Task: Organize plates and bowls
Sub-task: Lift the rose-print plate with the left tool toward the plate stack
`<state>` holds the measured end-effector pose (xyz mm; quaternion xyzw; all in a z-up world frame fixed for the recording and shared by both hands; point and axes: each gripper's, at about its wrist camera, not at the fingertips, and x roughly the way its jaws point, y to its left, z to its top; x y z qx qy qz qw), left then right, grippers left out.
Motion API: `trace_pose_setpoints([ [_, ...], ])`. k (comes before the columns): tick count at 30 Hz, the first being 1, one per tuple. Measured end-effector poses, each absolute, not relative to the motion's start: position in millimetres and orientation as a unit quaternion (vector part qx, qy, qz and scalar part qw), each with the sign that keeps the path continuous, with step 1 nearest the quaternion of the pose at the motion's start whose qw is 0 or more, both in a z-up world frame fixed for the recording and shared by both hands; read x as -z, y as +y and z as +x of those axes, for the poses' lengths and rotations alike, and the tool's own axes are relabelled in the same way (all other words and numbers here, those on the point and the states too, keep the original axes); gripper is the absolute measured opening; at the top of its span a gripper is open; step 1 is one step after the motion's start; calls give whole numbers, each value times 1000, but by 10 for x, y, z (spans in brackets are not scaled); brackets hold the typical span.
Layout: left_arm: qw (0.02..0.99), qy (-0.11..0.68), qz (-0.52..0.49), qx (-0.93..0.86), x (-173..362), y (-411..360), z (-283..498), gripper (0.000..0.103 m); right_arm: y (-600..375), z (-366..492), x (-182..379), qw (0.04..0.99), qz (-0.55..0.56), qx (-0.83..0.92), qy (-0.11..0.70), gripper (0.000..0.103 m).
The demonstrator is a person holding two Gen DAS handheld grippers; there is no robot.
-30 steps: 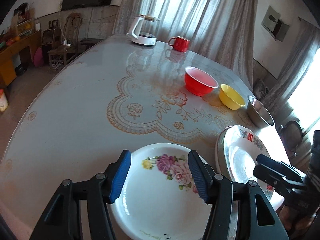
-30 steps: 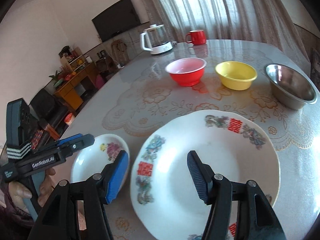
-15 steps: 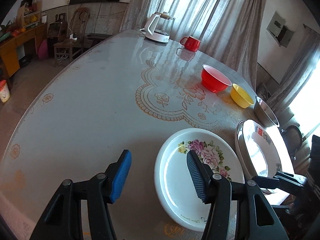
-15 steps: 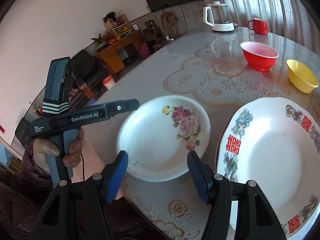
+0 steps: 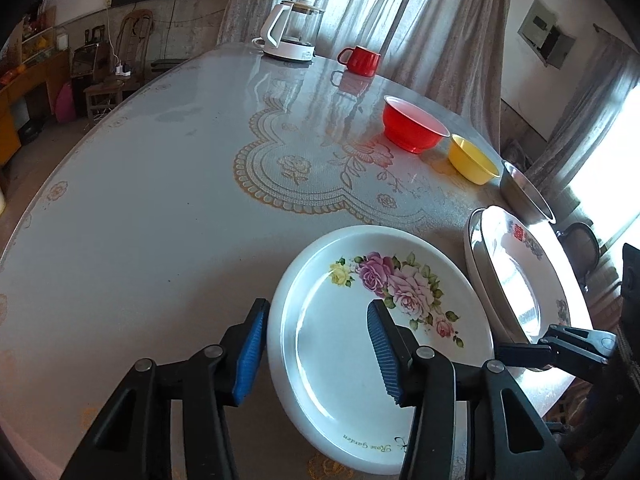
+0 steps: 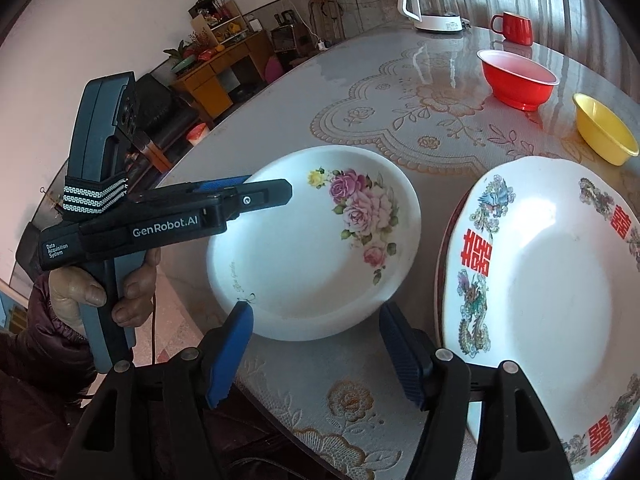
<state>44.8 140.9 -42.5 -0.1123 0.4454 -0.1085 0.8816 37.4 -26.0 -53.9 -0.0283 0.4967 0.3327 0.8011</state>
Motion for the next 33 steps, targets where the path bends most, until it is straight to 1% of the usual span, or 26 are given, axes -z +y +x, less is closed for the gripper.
trace_pose_setpoints([
  [2, 880, 448, -112, 109, 443, 1411, 444, 47, -223, 401, 534, 801, -38, -328, 500, 71],
  [5, 880, 448, -113, 106, 450, 1432, 444, 40, -162, 433, 538, 802, -59, -314, 505, 72],
  [6, 881, 448, -112, 105, 452, 1441, 440, 37, -140, 439, 539, 801, -65, -310, 507, 74],
  [8, 880, 448, -114, 104, 460, 1466, 438, 35, -112, 453, 537, 800, -68, -307, 512, 77],
  [15, 881, 444, -137, 88, 469, 1602, 461, 35, 6, 443, 541, 799, -69, -309, 511, 77],
  [23, 882, 438, -160, 67, 470, 1678, 538, 35, 209, 728, 545, 829, -86, -271, 481, 77],
  [29, 887, 436, -138, 63, 479, 1605, 577, 36, 202, 873, 583, 834, -78, -254, 484, 76],
  [33, 887, 435, -141, 60, 484, 1606, 586, 38, 114, 905, 538, 838, -57, -257, 478, 74],
])
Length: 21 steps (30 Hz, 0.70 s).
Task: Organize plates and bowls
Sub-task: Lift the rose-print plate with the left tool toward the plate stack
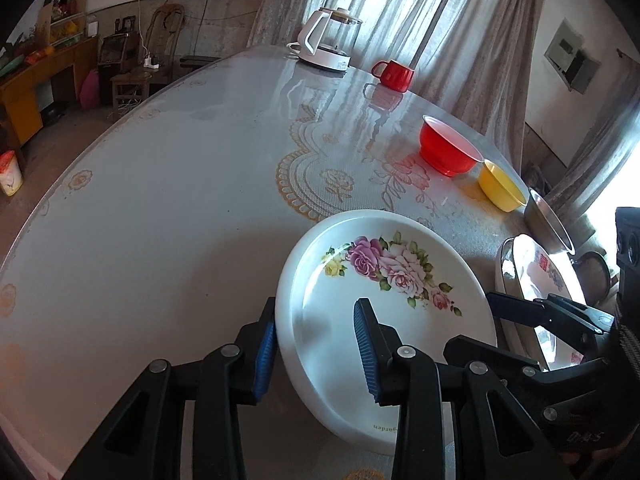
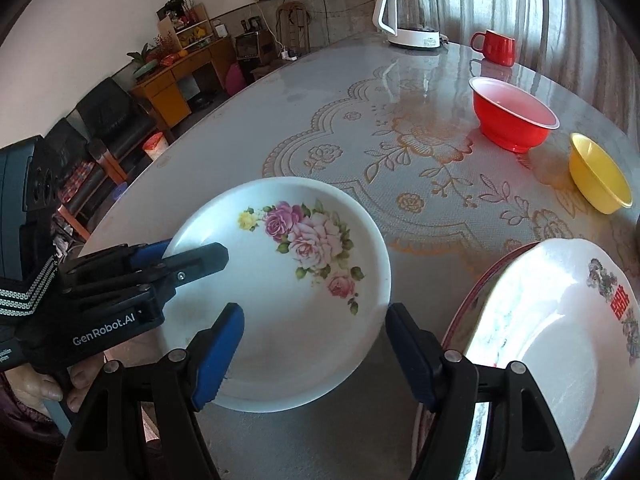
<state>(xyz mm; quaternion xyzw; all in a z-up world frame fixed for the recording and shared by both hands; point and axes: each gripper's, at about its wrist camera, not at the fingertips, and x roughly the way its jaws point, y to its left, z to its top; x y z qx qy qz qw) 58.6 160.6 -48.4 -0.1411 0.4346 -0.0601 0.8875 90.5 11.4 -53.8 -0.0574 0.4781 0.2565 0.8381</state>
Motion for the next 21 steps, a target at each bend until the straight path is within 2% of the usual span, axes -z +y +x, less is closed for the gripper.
trace_pose_setpoints([
  [1, 888, 434, -141, 61, 485, 1598, 586, 39, 107, 906, 533, 840, -59, -254, 475, 74],
  [3, 888, 434, -139, 63, 481, 1575, 584, 49, 122, 920, 539, 840, -57, -252, 477, 74],
  [10, 891, 432, -125, 59, 474, 1583, 591, 46, 224, 979, 580, 840, -73, -247, 477, 74],
  [14, 892, 432, -124, 51, 475, 1611, 584, 40, 195, 952, 585, 845, -73, -256, 463, 76],
  [18, 893, 435, -110, 37, 470, 1570, 571, 37, 301, 842, 653, 852, -136, -247, 442, 76],
  [21, 894, 436, -96, 29, 472, 1535, 558, 37, 306, 831, 665, 856, -141, -241, 434, 73],
])
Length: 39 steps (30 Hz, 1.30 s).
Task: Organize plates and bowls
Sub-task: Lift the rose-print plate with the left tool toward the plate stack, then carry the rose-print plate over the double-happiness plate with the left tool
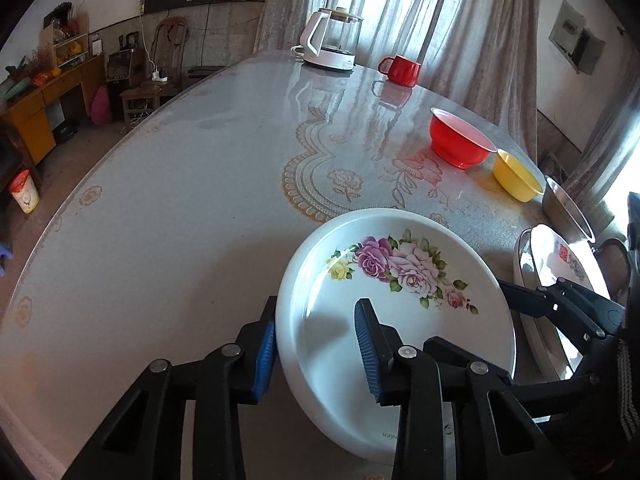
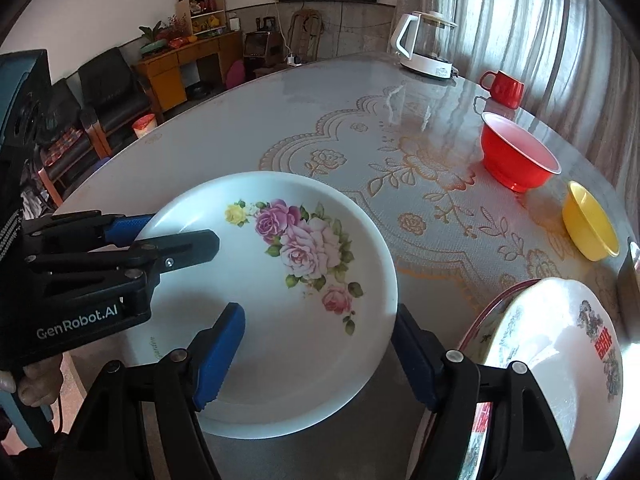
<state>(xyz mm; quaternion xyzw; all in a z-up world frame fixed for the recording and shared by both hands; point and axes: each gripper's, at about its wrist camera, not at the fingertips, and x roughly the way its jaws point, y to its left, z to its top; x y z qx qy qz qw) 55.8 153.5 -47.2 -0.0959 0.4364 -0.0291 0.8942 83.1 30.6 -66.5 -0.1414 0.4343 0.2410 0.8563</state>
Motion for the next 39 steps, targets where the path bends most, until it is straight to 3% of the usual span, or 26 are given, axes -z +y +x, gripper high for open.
trace_pose_setpoints([
  [7, 888, 450, -92, 16, 464, 1485, 605, 41, 270, 862, 661, 861, -140, -238, 427, 65],
  [10, 889, 450, -87, 16, 468, 1469, 607, 42, 254, 864, 665, 865, -146, -230, 421, 54],
  [12, 891, 446, -83, 14, 472, 1462, 595, 42, 215, 887, 651, 868, -143, -223, 421, 40],
  [14, 894, 442, -74, 14, 478, 1446, 581, 42, 180, 913, 645, 869, -141, -221, 420, 35],
  [24, 899, 428, -83, 30, 485, 1493, 525, 42, 184, 938, 642, 861, -144, -233, 428, 41],
  [27, 899, 425, -97, 40, 484, 1553, 492, 37, 175, 942, 640, 857, -142, -238, 435, 41],
  [35, 897, 424, -115, 51, 484, 1614, 457, 29, 119, 927, 638, 864, -132, -219, 433, 26],
  [39, 894, 428, -119, 56, 480, 1583, 501, 35, 147, 936, 641, 860, -138, -229, 435, 35],
])
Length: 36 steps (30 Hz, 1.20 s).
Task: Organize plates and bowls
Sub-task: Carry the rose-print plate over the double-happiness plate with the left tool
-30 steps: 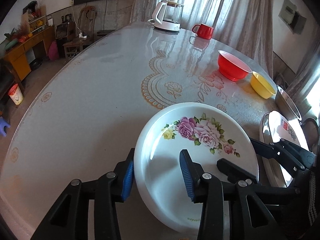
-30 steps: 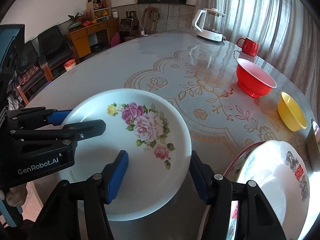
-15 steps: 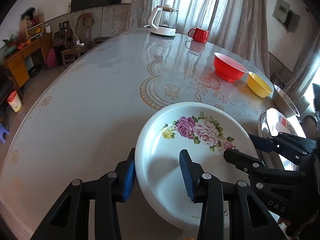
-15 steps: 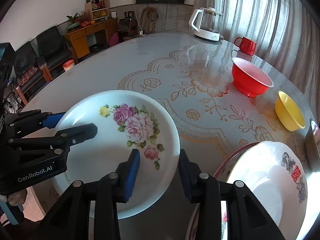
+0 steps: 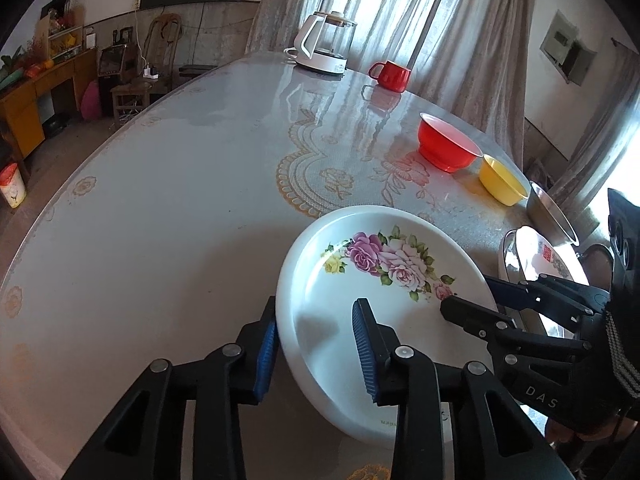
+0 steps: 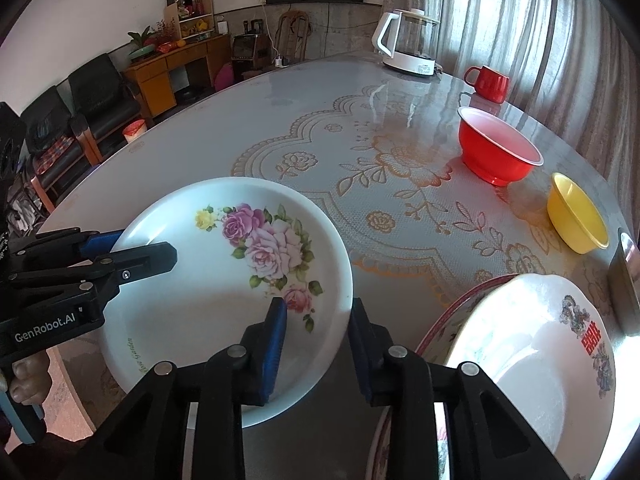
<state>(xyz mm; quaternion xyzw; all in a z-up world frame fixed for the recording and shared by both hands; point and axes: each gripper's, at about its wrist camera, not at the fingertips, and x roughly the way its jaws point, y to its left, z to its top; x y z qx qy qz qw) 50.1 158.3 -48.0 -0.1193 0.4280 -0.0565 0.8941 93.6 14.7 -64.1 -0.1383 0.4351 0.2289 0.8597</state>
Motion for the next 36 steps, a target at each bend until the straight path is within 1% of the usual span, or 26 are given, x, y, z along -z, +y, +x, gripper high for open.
trace_pose_setpoints([
  [4, 896, 425, -118, 62, 483, 1578, 466, 35, 148, 938, 644, 857, -138, -235, 438, 37],
  [7, 894, 421, -139, 65, 492, 1633, 415, 35, 104, 932, 631, 861, -124, -235, 434, 32],
  [8, 892, 421, -150, 68, 495, 1653, 401, 35, 89, 937, 634, 862, -123, -233, 433, 25],
  [9, 892, 419, -156, 71, 500, 1661, 394, 35, 74, 947, 630, 863, -120, -230, 434, 23],
  [11, 897, 410, -152, 69, 510, 1642, 385, 36, 50, 965, 622, 863, -111, -231, 435, 23],
  [13, 901, 408, -134, 65, 498, 1577, 385, 41, 102, 976, 646, 861, -131, -229, 434, 24],
  [14, 902, 409, -122, 60, 491, 1531, 383, 43, 124, 981, 649, 861, -135, -230, 434, 26],
  [17, 905, 407, -112, 49, 492, 1486, 345, 42, 134, 1009, 647, 859, -136, -229, 438, 26],
  [18, 904, 405, -125, 49, 496, 1522, 326, 40, 127, 1008, 647, 860, -136, -225, 437, 24],
  [22, 899, 403, -163, 53, 496, 1596, 306, 39, 80, 1005, 626, 865, -122, -217, 435, 18],
  [28, 900, 396, -176, 55, 439, 1579, 357, 39, 5, 1074, 616, 857, -77, -226, 456, 18],
  [32, 895, 405, -182, 46, 495, 1583, 405, 37, 103, 1057, 640, 862, -108, -206, 450, 20],
  [36, 899, 398, -175, 44, 411, 1564, 405, 37, 70, 1002, 568, 871, -98, -214, 431, 18],
])
